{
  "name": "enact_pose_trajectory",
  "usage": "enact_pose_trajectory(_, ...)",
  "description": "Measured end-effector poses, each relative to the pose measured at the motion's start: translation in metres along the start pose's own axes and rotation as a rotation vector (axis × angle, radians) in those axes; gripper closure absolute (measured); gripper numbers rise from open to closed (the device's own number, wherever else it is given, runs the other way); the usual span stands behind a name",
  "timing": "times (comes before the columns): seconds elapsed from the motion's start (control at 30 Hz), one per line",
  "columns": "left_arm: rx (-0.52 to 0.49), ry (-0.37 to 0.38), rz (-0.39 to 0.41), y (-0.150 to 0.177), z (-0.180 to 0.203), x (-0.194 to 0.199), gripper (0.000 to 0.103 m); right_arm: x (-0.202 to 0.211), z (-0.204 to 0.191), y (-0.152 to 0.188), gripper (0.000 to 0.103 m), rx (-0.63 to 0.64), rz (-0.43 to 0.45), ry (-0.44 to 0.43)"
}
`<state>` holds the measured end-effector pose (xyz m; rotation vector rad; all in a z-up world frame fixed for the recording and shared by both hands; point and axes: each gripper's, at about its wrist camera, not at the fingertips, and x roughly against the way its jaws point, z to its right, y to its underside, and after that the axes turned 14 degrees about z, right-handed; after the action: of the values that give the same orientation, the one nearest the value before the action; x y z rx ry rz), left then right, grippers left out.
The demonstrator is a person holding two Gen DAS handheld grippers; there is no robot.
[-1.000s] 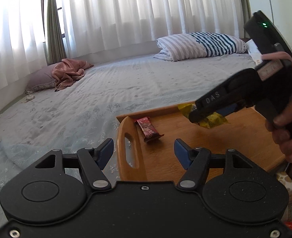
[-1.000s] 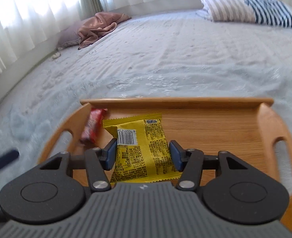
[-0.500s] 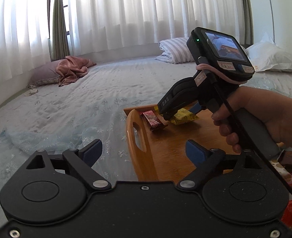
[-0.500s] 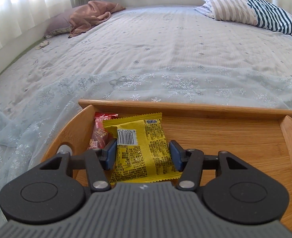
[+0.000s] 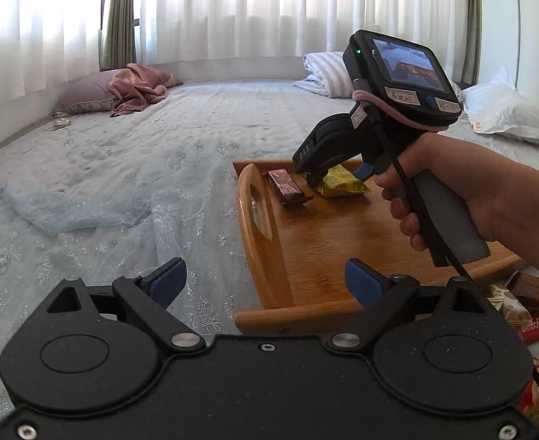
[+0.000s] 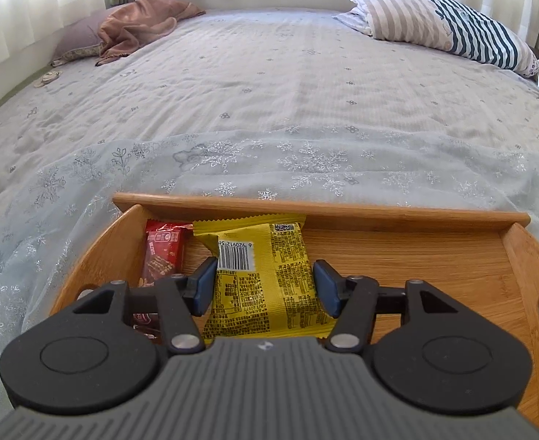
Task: Organize snacks
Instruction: 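Withdraw both open tools from the tray back toward the snack pile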
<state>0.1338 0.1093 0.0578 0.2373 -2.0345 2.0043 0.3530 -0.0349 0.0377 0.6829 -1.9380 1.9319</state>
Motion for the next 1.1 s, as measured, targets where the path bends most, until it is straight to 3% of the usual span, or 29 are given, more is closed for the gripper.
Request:
enact_pose_trajectory(0.3, -0.004, -0.002, -0.001, -0.001, 0.002, 0.0, 0.009, -0.006, -0.004, -0.002, 0.028, 0.037, -0.002, 0.005)
enact_pose_trajectory(0.37, 0.003, -0.004, -0.007, -0.001, 0.003, -0.001, 0.009, -0.005, -0.002, -0.002, 0.017, 0.034, -0.002, -0.008)
enact_pose_trajectory(0.6, 0.007, -0.002, -0.015, 0.0, 0.006, 0.0, 0.008, 0.015, 0.004, -0.001, 0.011, 0.06, 0.045, -0.014)
enact_pose_trajectory(0.67, -0.003, 0.0, -0.007, 0.0, 0.008, 0.003, 0.007, 0.024, 0.01, -0.001, 0.0, 0.045, 0.067, -0.029)
enact_pose_trajectory(1.1, 0.052, 0.066, -0.021, 0.001, 0.02, 0.014, 0.0, 0.117, 0.06, 0.018, 0.0, 0.078, 0.199, -0.093)
